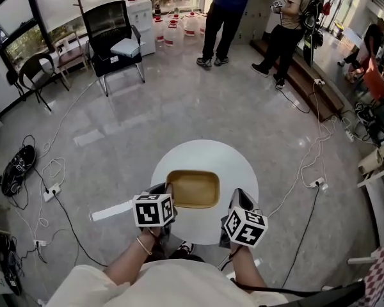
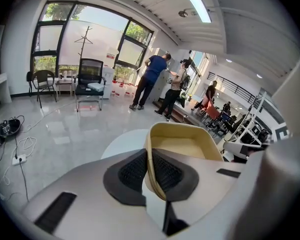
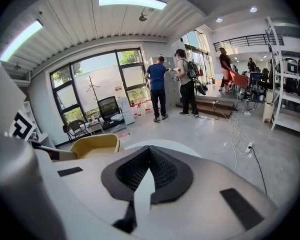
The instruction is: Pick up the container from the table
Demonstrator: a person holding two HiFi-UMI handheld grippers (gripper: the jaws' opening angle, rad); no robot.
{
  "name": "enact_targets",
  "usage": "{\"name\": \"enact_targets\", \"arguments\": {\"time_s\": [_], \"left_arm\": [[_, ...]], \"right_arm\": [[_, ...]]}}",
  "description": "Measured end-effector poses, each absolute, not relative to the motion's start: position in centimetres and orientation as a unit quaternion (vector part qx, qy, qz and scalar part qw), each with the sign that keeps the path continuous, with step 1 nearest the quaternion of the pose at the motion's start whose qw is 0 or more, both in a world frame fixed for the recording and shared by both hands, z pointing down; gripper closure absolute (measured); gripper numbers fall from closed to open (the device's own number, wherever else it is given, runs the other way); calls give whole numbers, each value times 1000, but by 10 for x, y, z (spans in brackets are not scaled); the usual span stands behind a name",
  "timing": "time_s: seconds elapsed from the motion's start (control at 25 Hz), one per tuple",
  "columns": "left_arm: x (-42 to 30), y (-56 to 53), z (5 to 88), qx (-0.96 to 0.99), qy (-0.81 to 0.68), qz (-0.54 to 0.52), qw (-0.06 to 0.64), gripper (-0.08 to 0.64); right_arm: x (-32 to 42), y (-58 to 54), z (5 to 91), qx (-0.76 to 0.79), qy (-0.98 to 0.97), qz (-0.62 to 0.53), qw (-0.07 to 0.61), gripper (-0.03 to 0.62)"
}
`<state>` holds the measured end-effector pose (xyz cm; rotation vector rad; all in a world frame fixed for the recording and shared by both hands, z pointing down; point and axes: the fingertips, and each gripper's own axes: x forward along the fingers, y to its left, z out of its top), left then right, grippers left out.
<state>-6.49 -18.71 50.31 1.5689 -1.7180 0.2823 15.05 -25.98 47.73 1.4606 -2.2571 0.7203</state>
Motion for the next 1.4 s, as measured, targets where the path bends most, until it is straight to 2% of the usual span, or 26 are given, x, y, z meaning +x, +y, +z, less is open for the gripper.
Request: {"name": "enact_targets", "arguments": {"time_s": [1.0, 1.4], "left_arm": [[-171, -105, 497, 519, -756, 69, 394, 525], [-226, -82, 491, 486, -776, 48, 399, 525]], "right_arm": [[28, -236, 476, 407, -859, 236, 202, 568], [-41, -230, 465, 371, -877, 222, 209, 568]]}}
